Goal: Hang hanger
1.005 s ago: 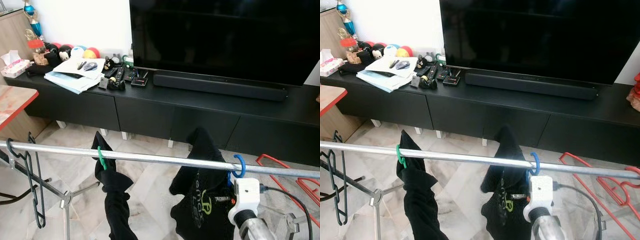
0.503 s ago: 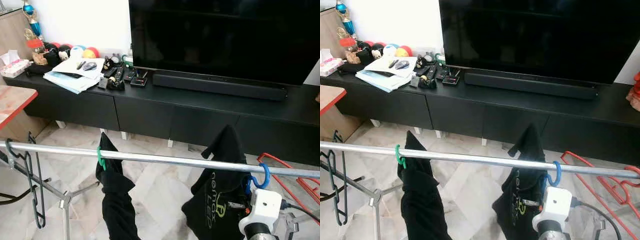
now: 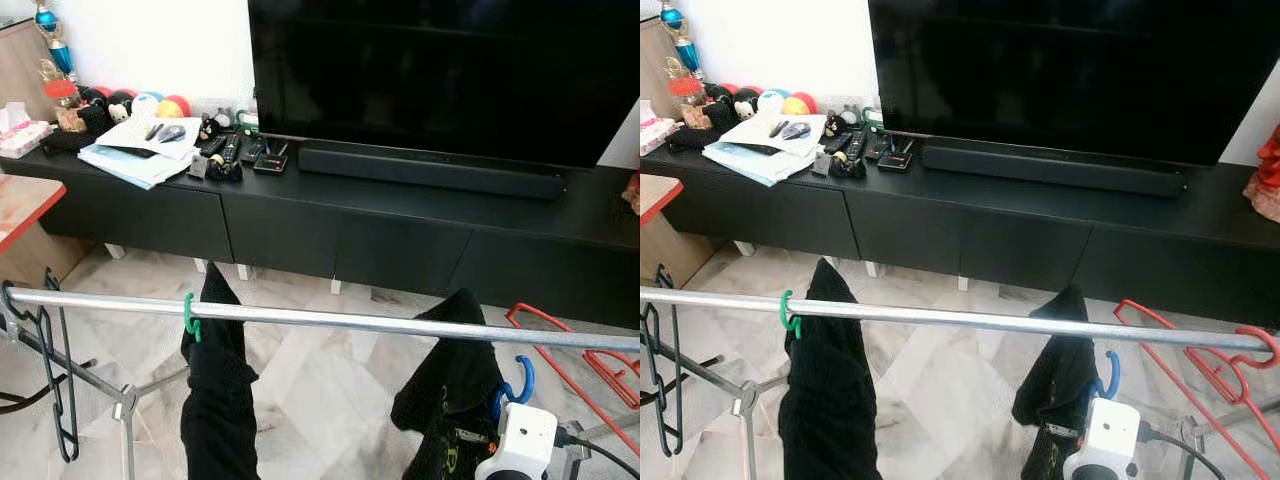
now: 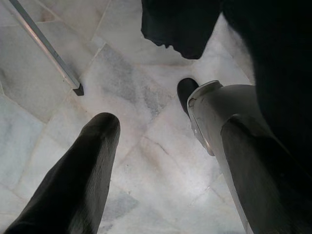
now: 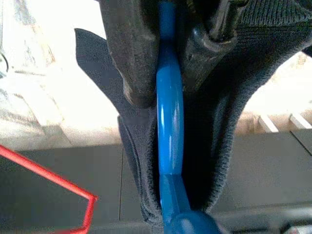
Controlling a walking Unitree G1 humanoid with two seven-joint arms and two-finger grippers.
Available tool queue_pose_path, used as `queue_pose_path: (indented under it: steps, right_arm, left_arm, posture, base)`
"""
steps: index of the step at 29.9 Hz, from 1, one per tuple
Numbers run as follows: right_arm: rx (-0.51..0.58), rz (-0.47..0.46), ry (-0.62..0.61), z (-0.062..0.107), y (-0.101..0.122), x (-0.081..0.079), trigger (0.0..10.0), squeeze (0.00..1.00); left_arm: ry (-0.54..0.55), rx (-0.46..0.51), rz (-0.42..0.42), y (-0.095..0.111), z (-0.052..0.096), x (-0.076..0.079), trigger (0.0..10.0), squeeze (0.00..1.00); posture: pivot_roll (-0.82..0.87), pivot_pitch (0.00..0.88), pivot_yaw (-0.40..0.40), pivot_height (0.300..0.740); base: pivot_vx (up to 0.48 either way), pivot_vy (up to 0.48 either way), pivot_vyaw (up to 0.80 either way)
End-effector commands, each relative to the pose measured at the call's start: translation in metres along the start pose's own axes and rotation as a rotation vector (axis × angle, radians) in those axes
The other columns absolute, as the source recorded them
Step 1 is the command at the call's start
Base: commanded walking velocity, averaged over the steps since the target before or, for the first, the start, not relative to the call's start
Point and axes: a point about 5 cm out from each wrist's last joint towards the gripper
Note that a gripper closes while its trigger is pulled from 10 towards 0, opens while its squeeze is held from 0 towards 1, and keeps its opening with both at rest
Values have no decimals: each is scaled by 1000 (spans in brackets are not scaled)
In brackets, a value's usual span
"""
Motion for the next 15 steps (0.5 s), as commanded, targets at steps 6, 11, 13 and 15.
queue_pose_path:
  steps: [6, 11, 13, 15]
  right_arm:
    - [12, 14, 5, 1, -4, 3, 10000, 0]
    - [-3, 18, 28, -4, -9, -1, 10000, 0]
    - [4, 12, 37, -11, -7, -3, 10000, 0]
    - [15, 10, 56, -15, -4, -5, 10000, 0]
  left_arm:
    - [-34, -46, -11, -12, 2, 7, 10000, 0]
    - [-29, -48, -5, -12, 2, 6, 10000, 0]
    - [-9, -52, 41, -14, 3, 5, 10000, 0]
    - [15, -58, 99, -16, 3, 5, 10000, 0]
  posture:
    - [-108, 59, 3, 740]
    - [-99, 51, 6, 740]
    - [-95, 46, 6, 740]
    - [-89, 39, 6, 740]
  base:
    - [0, 0, 0]
    - [0, 0, 0]
    - [0, 0, 0]
    - [0, 0, 0]
Point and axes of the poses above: a point about 5 cm out from each wrist's last joint towards the gripper, its own z axis pointing back from the gripper into the wrist, its own y axis along the axis of the wrist's last joint, x = y × z, and after that the axes turned 3 degrees about -z, right-handed
